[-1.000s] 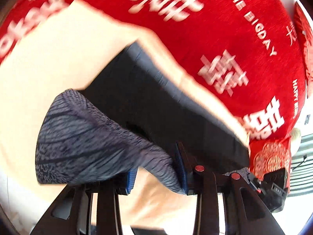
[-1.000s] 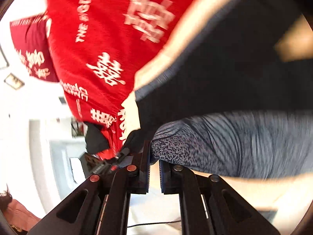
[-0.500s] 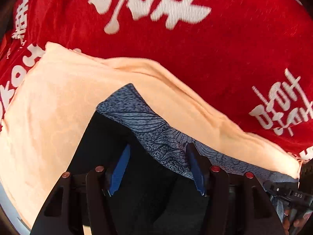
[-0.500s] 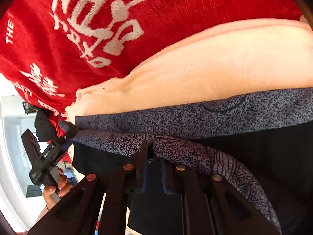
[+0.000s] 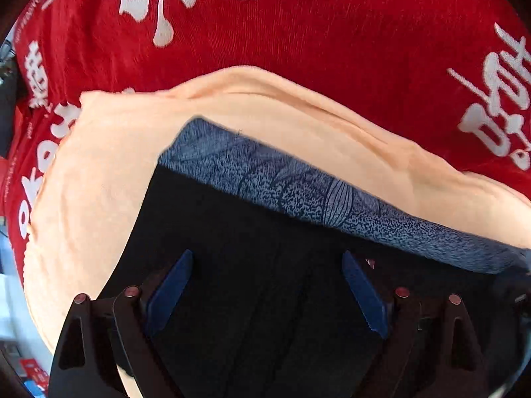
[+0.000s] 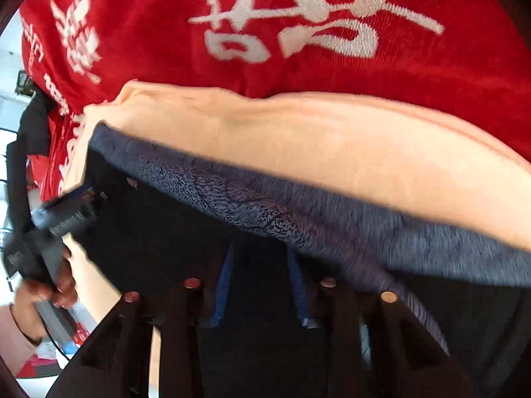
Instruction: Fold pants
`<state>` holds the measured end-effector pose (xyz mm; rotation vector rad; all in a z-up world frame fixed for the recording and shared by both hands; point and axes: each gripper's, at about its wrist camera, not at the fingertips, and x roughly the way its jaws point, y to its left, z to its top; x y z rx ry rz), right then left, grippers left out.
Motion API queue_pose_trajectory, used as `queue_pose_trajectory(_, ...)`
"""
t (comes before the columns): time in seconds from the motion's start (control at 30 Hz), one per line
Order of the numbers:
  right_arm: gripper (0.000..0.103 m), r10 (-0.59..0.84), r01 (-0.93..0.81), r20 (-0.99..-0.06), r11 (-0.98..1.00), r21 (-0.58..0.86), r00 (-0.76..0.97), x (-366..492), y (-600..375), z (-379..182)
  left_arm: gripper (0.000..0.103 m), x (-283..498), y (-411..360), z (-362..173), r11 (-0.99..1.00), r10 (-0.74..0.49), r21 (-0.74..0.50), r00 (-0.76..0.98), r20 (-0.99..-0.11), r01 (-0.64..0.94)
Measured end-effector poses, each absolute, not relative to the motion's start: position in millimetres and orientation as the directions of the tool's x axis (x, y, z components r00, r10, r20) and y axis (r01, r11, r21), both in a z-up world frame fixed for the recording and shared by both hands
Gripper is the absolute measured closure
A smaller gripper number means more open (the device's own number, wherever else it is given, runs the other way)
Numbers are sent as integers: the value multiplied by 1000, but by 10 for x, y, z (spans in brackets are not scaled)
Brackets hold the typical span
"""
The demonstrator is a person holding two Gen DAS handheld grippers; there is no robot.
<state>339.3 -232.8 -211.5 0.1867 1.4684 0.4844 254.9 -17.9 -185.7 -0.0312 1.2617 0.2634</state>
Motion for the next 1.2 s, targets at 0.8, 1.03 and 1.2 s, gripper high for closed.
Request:
queue_pose_trajectory(0.8,52,354,424,-905,800,424,237,635,-4887,-1428,9,1219,-2464,-1247,933,-265,-221,128,-956,283)
queue_pose_trajectory(1.03,52,253,582,-934,731,355,251,-369,-5254,-1470,9,975,-2890,-1277,877,-385,-354,33,-922,324)
queue_pose_trajectory(1.2,52,219,642,-942,691,333,253,-660,-5562,-1548,9,872,-3245,-1406,859,-416,-397,-11,-909,323)
